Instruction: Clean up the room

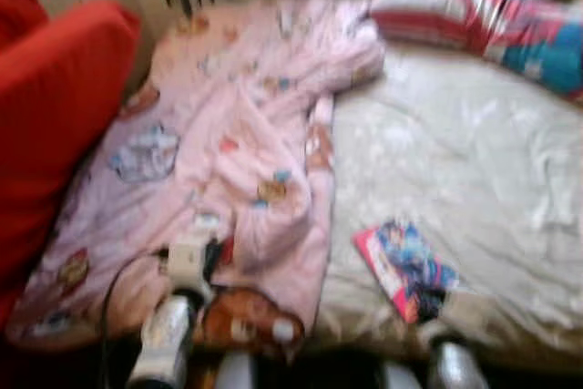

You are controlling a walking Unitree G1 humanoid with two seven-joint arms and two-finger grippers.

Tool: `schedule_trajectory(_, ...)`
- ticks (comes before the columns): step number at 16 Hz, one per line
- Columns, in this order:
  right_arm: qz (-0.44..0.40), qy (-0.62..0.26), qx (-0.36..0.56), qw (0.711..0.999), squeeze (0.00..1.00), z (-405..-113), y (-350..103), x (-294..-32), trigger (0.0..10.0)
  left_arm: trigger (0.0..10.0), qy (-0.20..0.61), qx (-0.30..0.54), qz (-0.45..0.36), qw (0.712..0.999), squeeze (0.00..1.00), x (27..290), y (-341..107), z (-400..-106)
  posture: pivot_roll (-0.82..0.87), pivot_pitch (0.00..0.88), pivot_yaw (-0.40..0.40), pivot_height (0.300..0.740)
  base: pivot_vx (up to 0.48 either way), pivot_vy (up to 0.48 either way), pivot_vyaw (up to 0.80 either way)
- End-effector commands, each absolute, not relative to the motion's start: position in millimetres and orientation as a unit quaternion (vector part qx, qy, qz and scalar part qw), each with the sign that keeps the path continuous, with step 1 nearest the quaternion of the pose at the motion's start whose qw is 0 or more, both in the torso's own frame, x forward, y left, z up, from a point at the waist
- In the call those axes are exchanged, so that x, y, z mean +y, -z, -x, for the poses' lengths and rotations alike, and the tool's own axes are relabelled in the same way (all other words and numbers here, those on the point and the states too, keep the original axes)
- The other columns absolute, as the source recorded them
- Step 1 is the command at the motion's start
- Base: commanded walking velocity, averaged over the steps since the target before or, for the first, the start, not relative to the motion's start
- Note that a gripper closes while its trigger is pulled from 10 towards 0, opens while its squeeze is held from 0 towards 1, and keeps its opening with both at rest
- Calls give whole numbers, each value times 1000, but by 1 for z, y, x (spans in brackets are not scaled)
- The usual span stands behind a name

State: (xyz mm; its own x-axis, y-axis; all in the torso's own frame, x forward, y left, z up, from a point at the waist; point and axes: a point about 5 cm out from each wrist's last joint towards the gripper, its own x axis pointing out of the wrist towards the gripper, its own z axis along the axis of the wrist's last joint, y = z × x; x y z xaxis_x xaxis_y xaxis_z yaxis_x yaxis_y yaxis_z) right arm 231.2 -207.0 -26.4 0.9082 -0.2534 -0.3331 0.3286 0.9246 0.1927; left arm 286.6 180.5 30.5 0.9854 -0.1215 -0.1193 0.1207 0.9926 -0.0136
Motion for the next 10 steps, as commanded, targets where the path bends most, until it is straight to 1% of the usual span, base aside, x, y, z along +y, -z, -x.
schedule_trajectory(1,-176,189,178,949,0,-222,37,-215,10000,10000,57,78,-1,995,0,187,-24,-281,-2,137,60,627,0,0,0)
schedule_trajectory(2,-205,198,178,942,1000,-223,37,-220,10000,10000,61,78,-4,995,0,187,-25,-281,-1,145,63,627,0,0,0)
schedule_trajectory(5,-232,210,193,930,1000,-231,36,-226,10000,10000,72,76,-11,994,0,187,-26,-281,14,162,73,627,0,0,0)
schedule_trajectory(7,-231,206,201,930,1000,-241,31,-228,10000,10000,83,72,-16,994,0,184,-29,-283,30,175,74,627,0,0,0)
schedule_trajectory(9,-252,189,200,928,1000,-251,27,-223,10000,10000,88,66,-18,994,0,182,-32,-285,35,176,72,627,0,0,0)
schedule_trajectory(10,-290,161,193,923,1000,-257,25,-215,10000,10000,92,62,-18,994,0,181,-33,-284,53,192,73,627,0,0,0)
